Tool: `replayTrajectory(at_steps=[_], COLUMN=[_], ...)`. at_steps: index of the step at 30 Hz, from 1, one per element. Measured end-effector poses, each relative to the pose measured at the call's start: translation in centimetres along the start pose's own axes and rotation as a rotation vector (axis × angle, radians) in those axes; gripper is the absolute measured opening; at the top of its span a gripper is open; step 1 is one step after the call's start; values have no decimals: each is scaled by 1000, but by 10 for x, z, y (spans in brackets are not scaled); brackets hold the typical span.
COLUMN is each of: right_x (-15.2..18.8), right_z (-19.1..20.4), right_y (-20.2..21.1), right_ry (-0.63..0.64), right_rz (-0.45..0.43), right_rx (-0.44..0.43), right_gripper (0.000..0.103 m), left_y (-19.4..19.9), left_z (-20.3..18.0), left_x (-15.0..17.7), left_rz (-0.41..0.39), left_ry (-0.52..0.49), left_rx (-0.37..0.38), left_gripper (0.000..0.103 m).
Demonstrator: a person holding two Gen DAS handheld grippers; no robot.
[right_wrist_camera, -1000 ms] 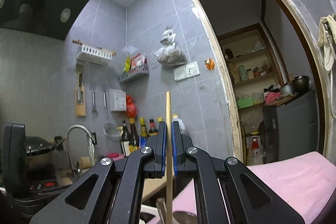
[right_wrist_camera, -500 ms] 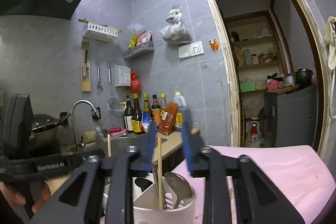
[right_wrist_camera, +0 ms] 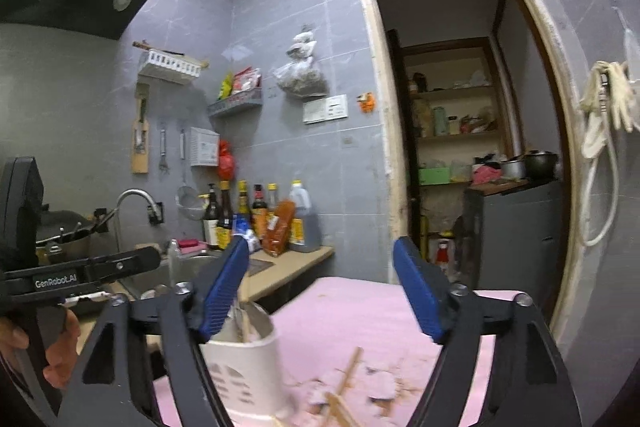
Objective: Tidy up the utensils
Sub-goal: 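Move both tools back to the chopsticks on the table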
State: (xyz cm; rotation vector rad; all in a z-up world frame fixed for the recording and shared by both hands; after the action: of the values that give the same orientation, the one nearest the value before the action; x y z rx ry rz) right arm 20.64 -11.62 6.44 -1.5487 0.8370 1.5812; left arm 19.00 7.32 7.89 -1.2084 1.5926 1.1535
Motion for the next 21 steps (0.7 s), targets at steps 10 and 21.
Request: replayTrajectory(at_steps=[10, 21], right_x=[26, 90], right_z=[-57, -104], right_y=[37, 43], right_ry=[31, 7], right_rz=[134, 465], right_rx=[104, 123], right_gripper=[84, 78], left_y=[-17, -44], left_z=[-37, -67], left_x=[52, 115], left_rz=[175, 434], left_ry=[-43, -51], left_rx=[68, 93], left_gripper=[74, 73])
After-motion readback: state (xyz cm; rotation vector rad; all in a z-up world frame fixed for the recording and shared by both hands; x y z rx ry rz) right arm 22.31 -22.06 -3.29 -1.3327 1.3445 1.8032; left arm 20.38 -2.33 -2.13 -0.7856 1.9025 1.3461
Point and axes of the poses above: each gripper's, at about its wrist camera, not at the fingertips, and y roughly against the way its jaws point, z to its left, x to its underside, the point moved 5 cm from there along -y, roughly the way its jaws point, and after that the axes turned 3 degrees about -z, right-handed, at the moved point
